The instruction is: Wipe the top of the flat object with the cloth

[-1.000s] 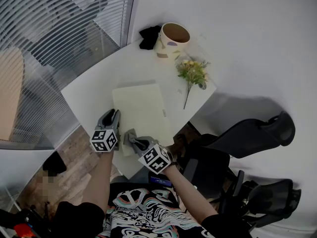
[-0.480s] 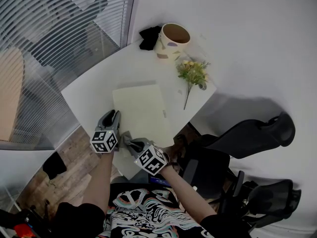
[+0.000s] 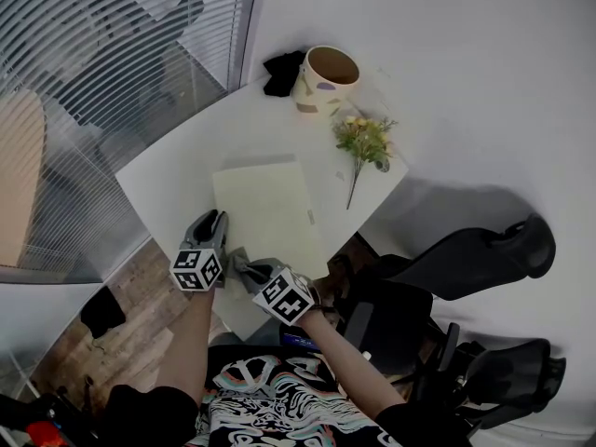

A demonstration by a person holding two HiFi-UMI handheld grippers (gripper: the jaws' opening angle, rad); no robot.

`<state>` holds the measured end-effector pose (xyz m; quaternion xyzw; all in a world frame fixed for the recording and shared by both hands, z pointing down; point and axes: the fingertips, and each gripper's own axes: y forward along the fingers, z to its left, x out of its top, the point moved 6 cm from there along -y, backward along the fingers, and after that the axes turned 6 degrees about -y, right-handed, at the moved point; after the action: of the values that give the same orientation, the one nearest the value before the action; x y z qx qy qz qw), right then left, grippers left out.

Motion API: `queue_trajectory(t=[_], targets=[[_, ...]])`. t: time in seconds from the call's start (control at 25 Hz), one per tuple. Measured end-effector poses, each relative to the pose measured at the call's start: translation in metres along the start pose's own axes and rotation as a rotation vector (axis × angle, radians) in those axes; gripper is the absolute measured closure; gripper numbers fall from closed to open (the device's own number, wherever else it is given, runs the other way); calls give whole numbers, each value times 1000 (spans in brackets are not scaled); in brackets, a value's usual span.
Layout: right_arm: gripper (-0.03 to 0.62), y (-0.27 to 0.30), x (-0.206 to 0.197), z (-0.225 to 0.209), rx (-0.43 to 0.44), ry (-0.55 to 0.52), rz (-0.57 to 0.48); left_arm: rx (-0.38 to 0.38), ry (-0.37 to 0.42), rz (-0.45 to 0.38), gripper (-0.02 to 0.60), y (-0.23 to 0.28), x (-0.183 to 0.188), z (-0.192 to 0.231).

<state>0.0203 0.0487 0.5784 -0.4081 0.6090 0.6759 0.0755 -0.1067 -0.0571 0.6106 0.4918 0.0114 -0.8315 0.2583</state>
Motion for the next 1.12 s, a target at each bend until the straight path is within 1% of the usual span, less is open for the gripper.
queue_trajectory(t=[0.44,0.64,1.12], targets=[[577,7,5,-16,6,24,-4,-3,-1,5,430,0,-1,0],[577,3,18,-26,-3,23,-5,-11,-7,9,431,-1,-1,0],[577,13,29,-52,-12,46,-15,-21,-16,19,436,0,-1,1]])
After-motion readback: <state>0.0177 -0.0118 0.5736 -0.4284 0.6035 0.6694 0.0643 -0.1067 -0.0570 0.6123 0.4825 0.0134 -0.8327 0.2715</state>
